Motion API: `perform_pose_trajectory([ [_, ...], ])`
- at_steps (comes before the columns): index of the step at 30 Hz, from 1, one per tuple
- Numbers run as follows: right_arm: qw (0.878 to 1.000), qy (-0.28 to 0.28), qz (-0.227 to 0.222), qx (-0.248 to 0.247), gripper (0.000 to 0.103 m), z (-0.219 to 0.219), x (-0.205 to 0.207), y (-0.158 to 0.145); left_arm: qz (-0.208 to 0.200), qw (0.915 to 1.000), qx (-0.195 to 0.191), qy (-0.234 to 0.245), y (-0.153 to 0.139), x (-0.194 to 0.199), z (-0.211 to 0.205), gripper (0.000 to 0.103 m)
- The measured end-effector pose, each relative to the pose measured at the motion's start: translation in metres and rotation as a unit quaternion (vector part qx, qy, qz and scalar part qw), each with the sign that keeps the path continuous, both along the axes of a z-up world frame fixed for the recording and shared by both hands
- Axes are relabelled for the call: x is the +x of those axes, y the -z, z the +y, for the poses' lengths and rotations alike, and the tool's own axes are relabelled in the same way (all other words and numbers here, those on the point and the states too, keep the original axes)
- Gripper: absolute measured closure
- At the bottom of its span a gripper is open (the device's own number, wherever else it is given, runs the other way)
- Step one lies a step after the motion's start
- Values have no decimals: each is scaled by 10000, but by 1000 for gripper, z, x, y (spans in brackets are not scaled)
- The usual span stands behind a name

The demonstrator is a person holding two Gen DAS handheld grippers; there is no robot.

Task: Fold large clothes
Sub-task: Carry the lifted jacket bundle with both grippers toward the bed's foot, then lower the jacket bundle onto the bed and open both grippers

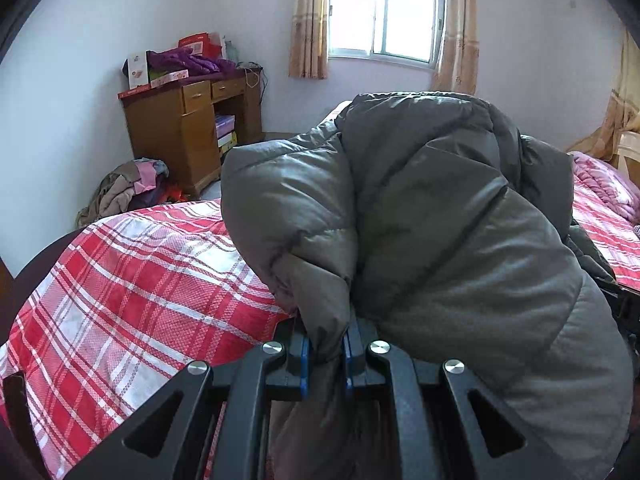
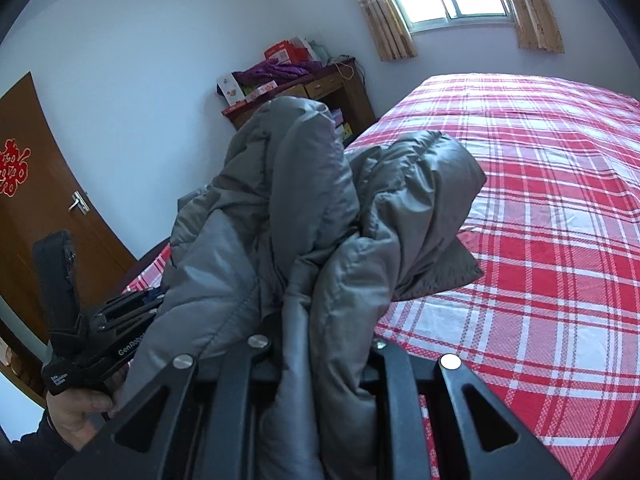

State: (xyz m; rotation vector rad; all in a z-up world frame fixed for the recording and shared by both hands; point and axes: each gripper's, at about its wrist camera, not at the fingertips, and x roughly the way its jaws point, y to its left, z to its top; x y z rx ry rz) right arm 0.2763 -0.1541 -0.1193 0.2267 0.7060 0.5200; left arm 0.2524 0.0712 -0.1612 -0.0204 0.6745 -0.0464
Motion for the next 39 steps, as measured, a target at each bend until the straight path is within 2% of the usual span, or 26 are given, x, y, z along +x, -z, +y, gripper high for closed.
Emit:
perform_pose_trajectory([
  [12, 9995, 54, 274, -113, 84, 15, 16, 19, 131, 9996, 244, -96, 20, 11, 2, 90],
  [15, 9993, 56, 337, -137, 83, 17, 20, 24, 177, 9994, 237, -168, 23, 13, 2, 85],
  [17, 9991, 58, 379, -157, 83, 20, 23, 26, 203, 9993, 227, -208, 26, 14, 4, 77],
  [23, 9984, 71, 483, -268, 80, 22, 27, 34, 245, 9988, 323, -285, 34, 17, 4, 62],
  [30, 9975, 90, 590, -375, 77, 26, 32, 39, 258, 9983, 373, -355, 42, 20, 3, 56],
  [33, 9971, 102, 627, -423, 76, 26, 32, 45, 261, 9982, 352, -411, 43, 20, 5, 49],
  [37, 9964, 121, 680, -499, 70, 26, 34, 48, 316, 9971, 232, -647, 45, 22, 15, 27],
  [39, 9959, 150, 684, -568, 66, 27, 34, 48, 386, 9962, 130, -768, 43, 21, 21, 23],
])
